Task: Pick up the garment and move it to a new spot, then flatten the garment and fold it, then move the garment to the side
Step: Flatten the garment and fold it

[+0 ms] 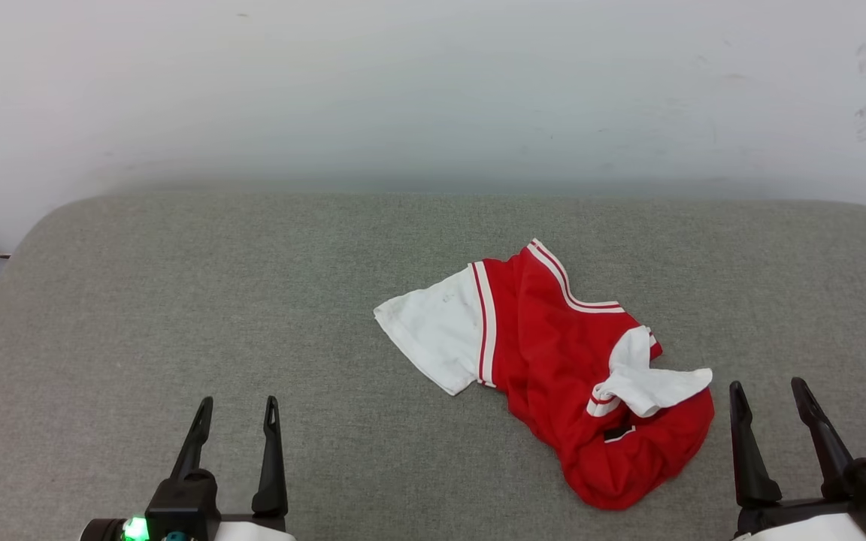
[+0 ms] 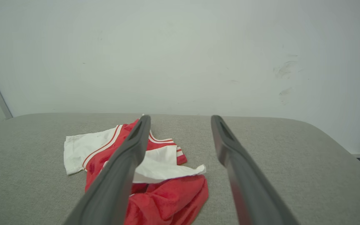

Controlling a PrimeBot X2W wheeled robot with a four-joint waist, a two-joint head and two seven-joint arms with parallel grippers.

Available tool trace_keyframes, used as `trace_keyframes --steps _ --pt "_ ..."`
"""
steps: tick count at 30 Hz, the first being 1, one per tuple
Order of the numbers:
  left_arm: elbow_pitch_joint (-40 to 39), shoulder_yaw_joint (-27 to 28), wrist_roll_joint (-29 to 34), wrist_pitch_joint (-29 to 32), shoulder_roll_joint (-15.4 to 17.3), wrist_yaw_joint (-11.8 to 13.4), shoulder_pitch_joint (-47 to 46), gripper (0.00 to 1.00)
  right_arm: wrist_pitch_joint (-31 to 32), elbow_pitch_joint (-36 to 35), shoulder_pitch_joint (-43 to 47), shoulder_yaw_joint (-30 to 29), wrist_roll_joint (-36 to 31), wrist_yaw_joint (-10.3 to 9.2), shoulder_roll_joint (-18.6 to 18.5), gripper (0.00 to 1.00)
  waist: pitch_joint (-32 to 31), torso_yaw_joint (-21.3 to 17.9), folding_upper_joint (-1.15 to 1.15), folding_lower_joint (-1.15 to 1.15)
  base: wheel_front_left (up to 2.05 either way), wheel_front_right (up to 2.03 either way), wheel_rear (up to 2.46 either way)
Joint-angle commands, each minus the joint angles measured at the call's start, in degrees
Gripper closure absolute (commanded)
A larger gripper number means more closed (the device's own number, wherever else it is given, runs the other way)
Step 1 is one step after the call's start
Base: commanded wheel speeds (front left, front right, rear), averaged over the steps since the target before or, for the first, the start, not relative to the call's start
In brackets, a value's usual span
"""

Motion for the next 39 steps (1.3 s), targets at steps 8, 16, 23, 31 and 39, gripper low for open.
trace_keyframes --steps 8,16,23,31,39 --pt "0.6 2.4 1.9 -0.2 -1.8 -2.3 0.8 0.0 -0.1 -0.3 0.5 -0.1 0.4 -0.06 0.1 0.0 0.1 0.0 0.0 0.0 0.0 0.0 0.0" --pt "1.3 4.2 2.7 -0.2 -2.6 -4.1 -0.7 0.0 -0.1 -0.2 0.0 -0.2 0.3 -0.06 0.1 0.0 0.2 -0.1 0.0 0.0 0.0 0.0 0.0" --pt "3.7 5.2 2.4 -0.2 0.1 -9.6 -8.4 0.0 -0.1 -0.5 -1.2 0.1 0.0 -0.06 0.1 0.0 0.9 -0.6 0.0 0.0 0.0 0.0 0.0" --pt "13.2 1.7 0.4 2.1 5.4 -15.2 -25.3 0.0 -0.1 -1.4 -3.0 0.2 -0.6 -0.06 0.1 0.0 3.6 -2.2 0.0 0.0 0.0 0.0 0.0" --pt "18.6 -10.2 -12.6 20.2 11.5 -15.8 -41.9 0.0 -0.1 -2.5 -6.0 0.1 -1.0 -0.06 0.1 0.0 9.1 -5.0 0.0 0.0 0.0 0.0 0.0"
